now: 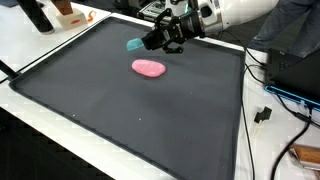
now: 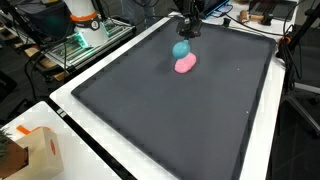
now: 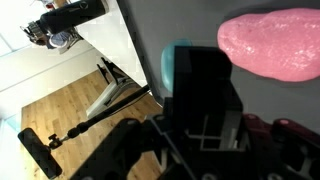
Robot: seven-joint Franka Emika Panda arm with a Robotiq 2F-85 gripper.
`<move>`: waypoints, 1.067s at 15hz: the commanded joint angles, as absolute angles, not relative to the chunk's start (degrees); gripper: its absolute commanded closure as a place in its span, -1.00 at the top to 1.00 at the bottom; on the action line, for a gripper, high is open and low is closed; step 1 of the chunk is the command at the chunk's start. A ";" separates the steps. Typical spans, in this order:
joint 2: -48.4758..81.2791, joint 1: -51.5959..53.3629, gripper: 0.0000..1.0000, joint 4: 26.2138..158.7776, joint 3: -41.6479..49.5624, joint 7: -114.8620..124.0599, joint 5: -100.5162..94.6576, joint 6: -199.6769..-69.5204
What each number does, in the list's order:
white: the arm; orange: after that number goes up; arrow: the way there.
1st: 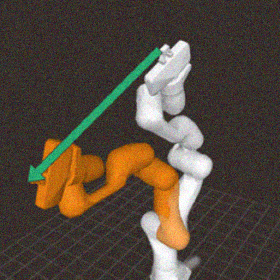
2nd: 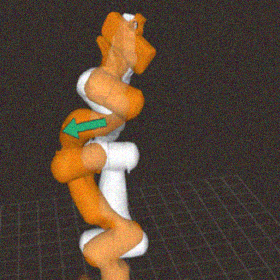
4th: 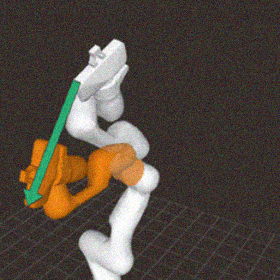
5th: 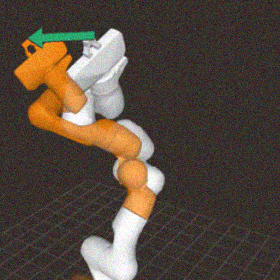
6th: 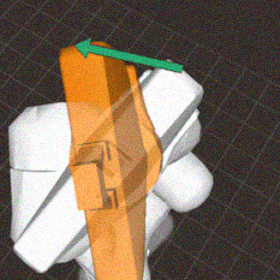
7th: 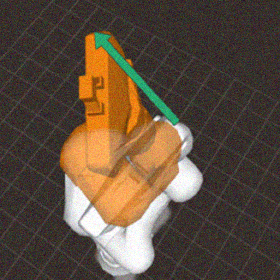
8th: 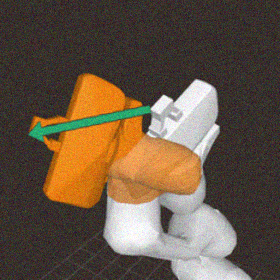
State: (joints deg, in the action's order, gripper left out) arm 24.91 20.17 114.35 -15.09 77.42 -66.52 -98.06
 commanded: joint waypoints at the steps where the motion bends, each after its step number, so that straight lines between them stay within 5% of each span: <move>1: 22.92 18.52 -0.50 115.17 -14.97 72.84 -65.85 -102.11; 16: 14.44 13.44 -0.50 117.57 -13.49 57.34 -57.98 -115.46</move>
